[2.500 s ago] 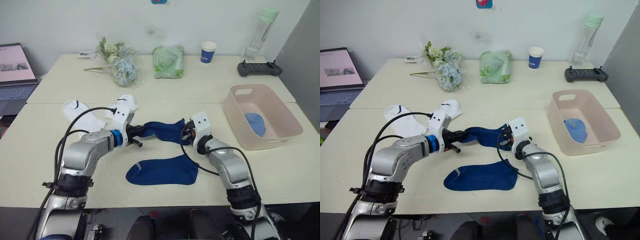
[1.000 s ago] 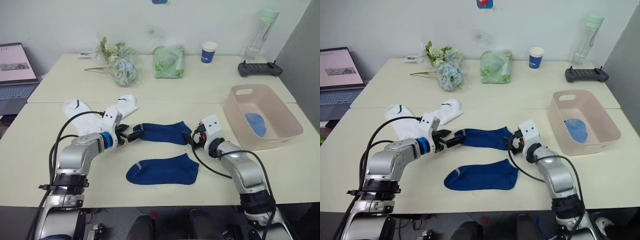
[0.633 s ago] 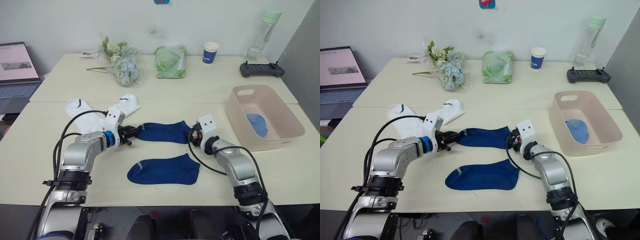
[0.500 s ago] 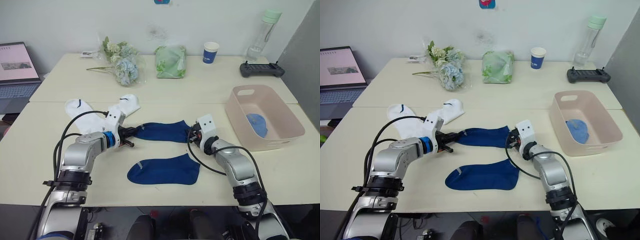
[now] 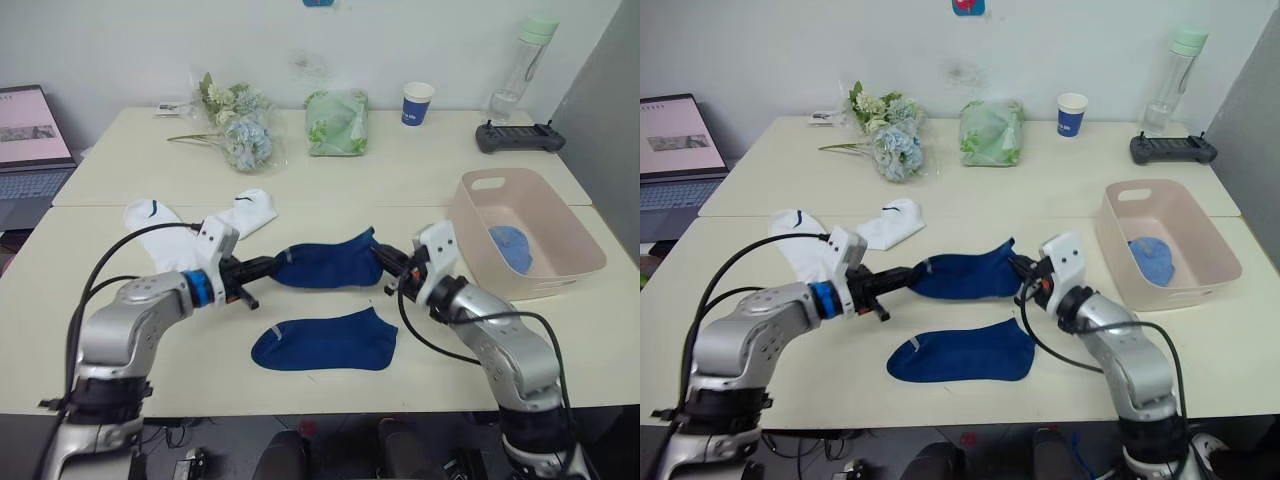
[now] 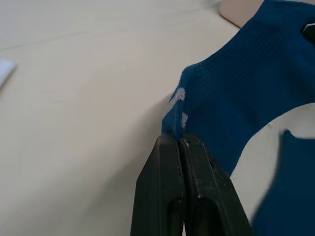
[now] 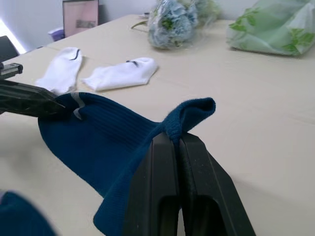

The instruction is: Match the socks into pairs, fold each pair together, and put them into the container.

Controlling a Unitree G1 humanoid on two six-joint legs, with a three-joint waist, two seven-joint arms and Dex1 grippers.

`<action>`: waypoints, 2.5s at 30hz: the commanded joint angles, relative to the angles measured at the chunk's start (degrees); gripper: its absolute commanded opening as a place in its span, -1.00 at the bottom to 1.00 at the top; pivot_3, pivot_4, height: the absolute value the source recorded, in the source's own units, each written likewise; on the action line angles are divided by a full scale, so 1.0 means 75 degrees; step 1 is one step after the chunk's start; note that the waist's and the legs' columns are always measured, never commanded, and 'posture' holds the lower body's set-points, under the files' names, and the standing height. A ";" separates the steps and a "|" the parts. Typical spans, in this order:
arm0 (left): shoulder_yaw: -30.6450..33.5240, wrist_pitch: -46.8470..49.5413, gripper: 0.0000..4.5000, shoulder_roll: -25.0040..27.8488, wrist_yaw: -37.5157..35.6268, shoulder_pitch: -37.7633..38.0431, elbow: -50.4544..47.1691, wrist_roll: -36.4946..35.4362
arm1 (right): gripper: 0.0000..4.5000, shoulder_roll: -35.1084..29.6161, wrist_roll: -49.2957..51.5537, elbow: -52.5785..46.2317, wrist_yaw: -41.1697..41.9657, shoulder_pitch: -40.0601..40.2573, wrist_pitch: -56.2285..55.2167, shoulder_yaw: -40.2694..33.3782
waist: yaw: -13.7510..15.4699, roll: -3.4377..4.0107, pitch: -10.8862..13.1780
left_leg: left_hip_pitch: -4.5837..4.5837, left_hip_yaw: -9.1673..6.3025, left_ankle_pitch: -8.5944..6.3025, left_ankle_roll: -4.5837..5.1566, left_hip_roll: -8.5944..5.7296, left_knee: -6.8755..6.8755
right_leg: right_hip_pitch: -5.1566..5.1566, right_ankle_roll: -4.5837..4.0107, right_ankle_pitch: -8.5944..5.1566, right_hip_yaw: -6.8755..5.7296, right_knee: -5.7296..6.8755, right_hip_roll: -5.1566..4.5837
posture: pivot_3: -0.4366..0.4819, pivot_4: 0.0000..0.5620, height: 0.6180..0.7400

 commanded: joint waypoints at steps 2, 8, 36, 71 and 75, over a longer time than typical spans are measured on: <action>0.0861 0.0517 -1.00 0.0243 0.0100 0.0772 -0.1263 -0.0824 | -0.98 -0.0413 0.0686 -0.1443 0.0105 0.0679 0.0732 -0.0030 | 0.0012 0.0001 0.0001 | 0.0001 -0.0001 0.0000 0.0000 -0.0001 0.0001 | 0.0004 -0.0001 0.0000 -0.0001 0.0001 0.0000 | -0.05 -0.47 1.00; 0.1191 0.0824 -1.00 0.0386 0.0234 0.2147 -0.2203 -0.1291 | -0.98 -0.0876 0.1214 -0.2254 0.0060 0.1398 0.1307 -0.0132 | 0.0008 0.0001 0.0001 | 0.0027 -0.0002 -0.0001 0.0002 -0.0001 0.0001 | 0.0031 0.0000 -0.0001 -0.0004 -0.0003 0.0000 | -0.05 -0.47 1.00; -0.0222 -0.1172 -0.60 0.0331 0.0557 0.3401 -0.2172 0.0212 | -0.76 -0.1566 0.0729 -0.1521 -0.0351 0.1914 0.1081 0.0257 | 0.0019 0.0001 0.0001 | 0.0032 -0.0002 -0.0002 0.0004 -0.0003 -0.0001 | 0.0048 0.0000 -0.0003 -0.0007 -0.0016 0.0000 | -0.05 -0.47 1.00; -0.2425 -0.2671 -1.00 0.0980 -0.1230 0.1791 -0.0329 0.1440 | -0.98 -0.2176 -0.0152 -0.0151 0.0994 0.1575 -0.0608 0.1993 | -0.0006 0.0001 0.0004 | 0.0034 -0.0003 -0.0004 0.0007 -0.0005 0.0000 | 0.0053 0.0003 -0.0004 -0.0008 -0.0022 0.0009 | -0.05 -0.47 1.00; -0.2330 -0.2464 -1.00 0.1199 -0.0835 0.2250 -0.0406 0.1664 | -0.98 -0.2208 -0.0342 -0.0222 0.0866 0.1910 -0.0684 0.2007 | 0.0006 0.0010 -0.0017 | 0.0055 -0.0007 -0.0005 0.0009 -0.0002 -0.0002 | 0.0072 0.0006 -0.0008 -0.0010 -0.0024 0.0004 | -0.05 -0.47 1.00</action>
